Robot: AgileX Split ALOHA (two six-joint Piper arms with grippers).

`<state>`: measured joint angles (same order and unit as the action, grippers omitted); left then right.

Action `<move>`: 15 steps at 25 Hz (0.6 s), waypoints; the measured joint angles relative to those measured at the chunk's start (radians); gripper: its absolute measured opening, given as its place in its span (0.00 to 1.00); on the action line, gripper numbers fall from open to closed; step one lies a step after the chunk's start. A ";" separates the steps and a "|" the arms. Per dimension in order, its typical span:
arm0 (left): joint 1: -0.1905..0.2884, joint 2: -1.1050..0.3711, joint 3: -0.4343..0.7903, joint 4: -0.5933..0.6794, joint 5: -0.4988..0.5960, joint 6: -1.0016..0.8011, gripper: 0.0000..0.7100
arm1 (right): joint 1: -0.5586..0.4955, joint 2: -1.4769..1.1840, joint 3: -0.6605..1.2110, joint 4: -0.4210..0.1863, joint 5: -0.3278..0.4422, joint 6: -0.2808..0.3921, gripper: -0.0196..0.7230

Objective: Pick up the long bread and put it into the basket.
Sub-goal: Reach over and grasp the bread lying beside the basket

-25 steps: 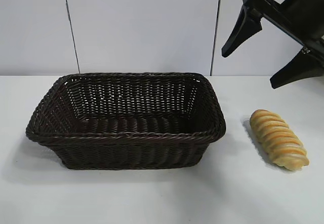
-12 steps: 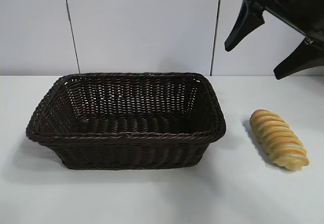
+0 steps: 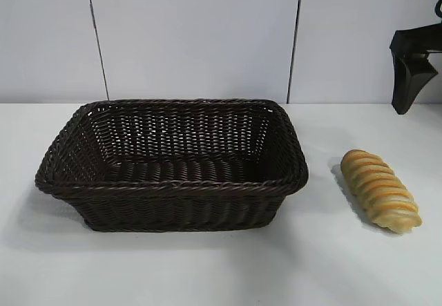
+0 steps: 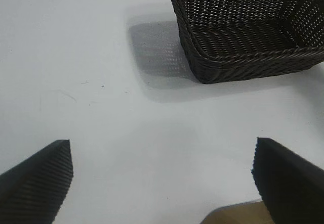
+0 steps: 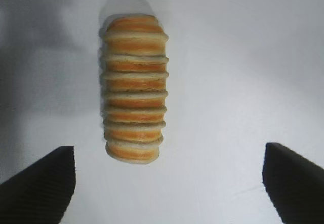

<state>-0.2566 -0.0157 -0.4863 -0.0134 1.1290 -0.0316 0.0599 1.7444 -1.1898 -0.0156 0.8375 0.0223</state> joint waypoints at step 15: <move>0.000 0.000 0.000 0.000 0.000 0.001 0.98 | 0.000 0.192 0.000 0.056 -0.138 0.003 0.77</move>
<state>-0.2566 -0.0157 -0.4863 -0.0134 1.1290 -0.0309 0.0599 1.9362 -1.1898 0.0406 0.6999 0.0254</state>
